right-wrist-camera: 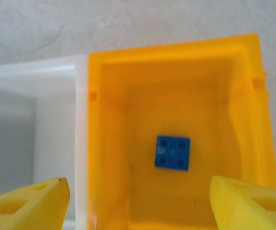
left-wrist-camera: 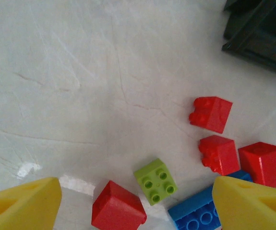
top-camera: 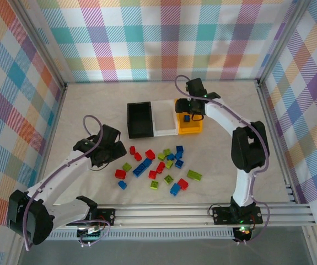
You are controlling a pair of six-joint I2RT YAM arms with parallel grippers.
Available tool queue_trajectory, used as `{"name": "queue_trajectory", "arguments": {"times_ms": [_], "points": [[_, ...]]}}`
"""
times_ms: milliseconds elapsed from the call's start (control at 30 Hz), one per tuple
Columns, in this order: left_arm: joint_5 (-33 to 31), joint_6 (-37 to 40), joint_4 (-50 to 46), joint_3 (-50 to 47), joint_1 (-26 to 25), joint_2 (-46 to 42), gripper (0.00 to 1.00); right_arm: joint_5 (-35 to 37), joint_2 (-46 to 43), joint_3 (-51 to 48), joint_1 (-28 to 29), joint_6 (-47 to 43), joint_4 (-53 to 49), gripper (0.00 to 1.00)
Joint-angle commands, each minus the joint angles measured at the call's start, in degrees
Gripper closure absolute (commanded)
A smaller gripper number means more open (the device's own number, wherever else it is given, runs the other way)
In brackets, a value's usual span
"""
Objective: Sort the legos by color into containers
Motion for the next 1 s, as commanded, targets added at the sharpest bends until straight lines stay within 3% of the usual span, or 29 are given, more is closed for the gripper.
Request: {"name": "queue_trajectory", "arguments": {"times_ms": [0,167,400,533,700,967], "points": [[3.91,-1.50,-2.30,-2.27,0.38,1.87,0.20,-2.43,-5.82,-5.74,0.58,1.20,2.76,0.23],[9.56,1.48,-0.50,-5.98,-0.83,2.04,0.11,-2.49,-9.31,-12.25,0.56,2.13,4.46,0.23],[6.52,3.06,-2.23,-7.82,-6.70,2.95,0.08,-2.26,-10.26,-14.74,0.45,2.72,5.70,0.23],[6.10,3.04,-0.80,-9.07,-7.57,5.19,0.16,-1.78,-10.57,-14.92,0.43,3.05,6.07,0.23],[5.62,3.51,0.43,-9.22,-8.57,8.24,0.18,-1.39,-11.22,-15.52,0.29,3.13,6.17,0.23],[2.99,3.87,1.95,-8.98,-8.83,10.70,0.37,-1.25,-11.80,-16.24,0.09,3.32,6.46,0.22]]}}
